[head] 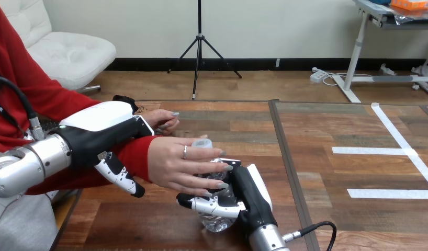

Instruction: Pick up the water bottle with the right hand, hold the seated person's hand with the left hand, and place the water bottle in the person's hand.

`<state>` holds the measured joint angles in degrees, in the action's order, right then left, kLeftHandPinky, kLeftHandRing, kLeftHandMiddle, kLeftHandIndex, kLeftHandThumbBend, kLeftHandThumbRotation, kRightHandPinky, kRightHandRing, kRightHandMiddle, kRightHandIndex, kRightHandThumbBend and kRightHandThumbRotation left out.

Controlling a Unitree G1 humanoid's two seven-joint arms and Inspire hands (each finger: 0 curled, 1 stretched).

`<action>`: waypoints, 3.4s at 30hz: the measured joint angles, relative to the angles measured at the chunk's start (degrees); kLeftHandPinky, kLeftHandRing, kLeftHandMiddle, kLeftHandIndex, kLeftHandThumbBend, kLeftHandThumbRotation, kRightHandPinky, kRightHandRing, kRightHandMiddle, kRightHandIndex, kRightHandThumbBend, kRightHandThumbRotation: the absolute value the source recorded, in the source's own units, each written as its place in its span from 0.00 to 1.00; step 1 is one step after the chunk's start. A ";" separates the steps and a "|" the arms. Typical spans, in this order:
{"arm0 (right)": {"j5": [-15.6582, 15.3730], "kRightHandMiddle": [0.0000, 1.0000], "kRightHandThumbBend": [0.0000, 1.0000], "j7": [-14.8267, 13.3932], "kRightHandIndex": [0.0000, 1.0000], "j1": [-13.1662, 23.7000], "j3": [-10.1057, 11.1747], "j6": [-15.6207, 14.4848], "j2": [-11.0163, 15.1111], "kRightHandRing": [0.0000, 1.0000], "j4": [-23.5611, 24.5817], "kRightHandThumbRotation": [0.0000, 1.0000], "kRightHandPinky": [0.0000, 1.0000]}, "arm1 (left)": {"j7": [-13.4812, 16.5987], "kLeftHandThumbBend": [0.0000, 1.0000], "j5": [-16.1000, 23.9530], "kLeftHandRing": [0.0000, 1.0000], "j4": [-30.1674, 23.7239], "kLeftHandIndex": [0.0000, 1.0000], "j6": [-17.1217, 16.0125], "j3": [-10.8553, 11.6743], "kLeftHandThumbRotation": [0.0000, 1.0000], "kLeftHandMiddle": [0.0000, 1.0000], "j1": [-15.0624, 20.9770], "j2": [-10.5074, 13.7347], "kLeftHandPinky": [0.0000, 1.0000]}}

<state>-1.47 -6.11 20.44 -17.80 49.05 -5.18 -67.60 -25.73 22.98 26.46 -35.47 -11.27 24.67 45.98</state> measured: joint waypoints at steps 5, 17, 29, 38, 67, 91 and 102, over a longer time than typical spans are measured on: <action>-1.22 0.30 0.79 -0.76 0.31 0.00 -0.32 0.01 0.00 0.24 0.01 0.00 0.19 | 0.00 0.81 0.00 0.23 0.00 0.33 0.13 0.18 0.00 0.31 0.00 0.00 0.17; -3.44 0.31 0.82 -2.48 0.31 -0.35 -1.39 0.01 0.04 0.25 1.19 0.00 0.21 | 0.01 0.81 0.00 0.24 0.00 0.33 0.41 0.36 0.00 0.31 0.00 0.00 0.18; -4.03 0.31 0.85 -3.02 0.31 -2.59 -4.27 0.03 0.62 0.25 7.65 0.00 0.21 | 0.01 0.81 -0.06 0.26 0.00 0.34 0.42 0.50 0.00 0.33 0.00 -0.01 0.21; -4.01 0.31 0.85 -3.04 0.31 -5.17 -7.19 -0.02 1.16 0.26 13.13 0.00 0.21 | 0.00 0.81 -0.35 0.27 -0.15 0.34 0.12 0.53 0.00 0.33 0.00 -0.03 0.22; -4.00 0.33 0.82 -3.48 0.32 -6.46 -9.03 -2.54 1.59 0.28 21.32 0.04 0.23 | 0.11 0.81 -2.29 0.28 -0.46 0.35 -1.73 1.03 0.00 0.34 0.30 -0.14 0.23; -4.70 0.43 0.93 -4.23 0.43 -6.59 -9.16 -5.38 1.68 0.41 24.05 0.22 0.36 | 0.13 0.85 -2.29 0.45 -0.46 0.50 -2.13 1.09 0.08 0.50 0.88 -0.15 0.40; -4.73 0.59 1.00 -3.69 0.60 -7.11 -9.42 -7.45 1.88 0.58 27.14 0.40 0.56 | 0.13 0.92 -2.31 0.62 -0.48 0.68 -2.51 1.19 0.19 0.66 1.35 -0.13 0.56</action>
<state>-6.20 -9.80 13.33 -27.22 41.61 -3.29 -40.45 -25.60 20.68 25.98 -37.98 -10.08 26.01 45.85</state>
